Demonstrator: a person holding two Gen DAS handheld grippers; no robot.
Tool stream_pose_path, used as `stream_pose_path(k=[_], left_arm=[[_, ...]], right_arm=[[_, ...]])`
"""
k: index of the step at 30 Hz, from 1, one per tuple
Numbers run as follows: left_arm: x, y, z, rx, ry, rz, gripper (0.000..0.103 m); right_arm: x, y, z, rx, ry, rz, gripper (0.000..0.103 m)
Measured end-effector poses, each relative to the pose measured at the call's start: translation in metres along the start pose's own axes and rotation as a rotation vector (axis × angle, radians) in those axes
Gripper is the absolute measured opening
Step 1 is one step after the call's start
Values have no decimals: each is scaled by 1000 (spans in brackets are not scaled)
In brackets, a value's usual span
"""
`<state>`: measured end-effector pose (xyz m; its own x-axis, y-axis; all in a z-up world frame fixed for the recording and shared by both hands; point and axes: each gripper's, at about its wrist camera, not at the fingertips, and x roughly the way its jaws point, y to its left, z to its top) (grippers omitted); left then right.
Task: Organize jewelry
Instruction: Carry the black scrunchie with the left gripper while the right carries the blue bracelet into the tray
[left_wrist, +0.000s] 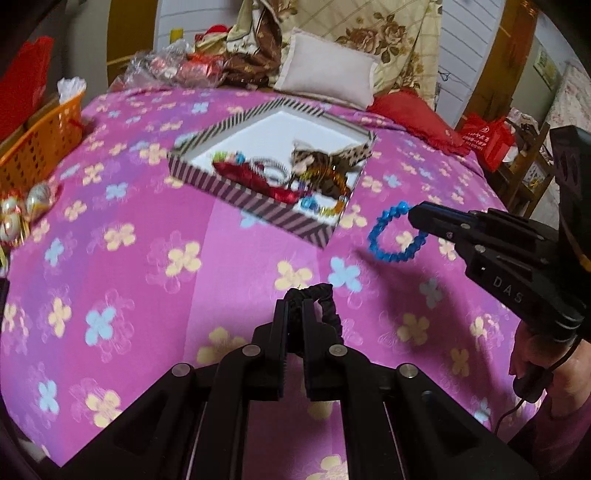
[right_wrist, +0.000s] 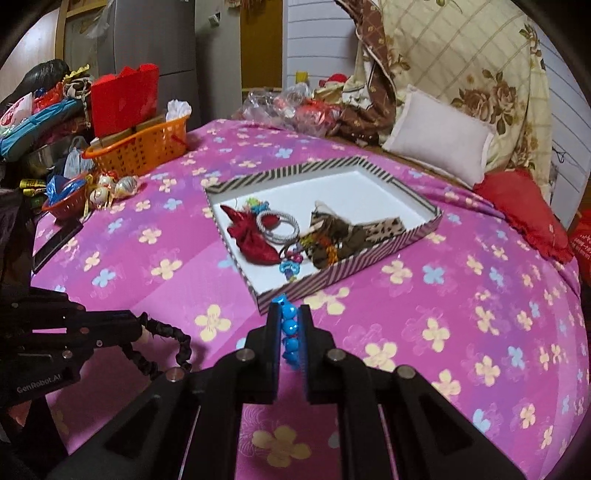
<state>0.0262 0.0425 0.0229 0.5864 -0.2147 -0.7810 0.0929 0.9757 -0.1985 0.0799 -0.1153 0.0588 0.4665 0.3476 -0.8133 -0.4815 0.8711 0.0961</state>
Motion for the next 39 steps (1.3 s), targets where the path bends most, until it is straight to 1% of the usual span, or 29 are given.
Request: stream_pose_path(k=[8, 18, 29, 39], left_arm=[[-15, 1, 20, 11, -48, 14, 0], [-22, -1, 45, 23, -93, 44, 0], [-14, 3, 69, 34, -110, 83, 0], [-4, 15, 95, 3, -126, 96, 0]], right_arm=[[-11, 4, 15, -8, -36, -1, 8], [-16, 1, 32, -6, -57, -9, 8], [-13, -4, 41, 5, -62, -11, 8], [-5, -17, 59, 29, -77, -18, 8]])
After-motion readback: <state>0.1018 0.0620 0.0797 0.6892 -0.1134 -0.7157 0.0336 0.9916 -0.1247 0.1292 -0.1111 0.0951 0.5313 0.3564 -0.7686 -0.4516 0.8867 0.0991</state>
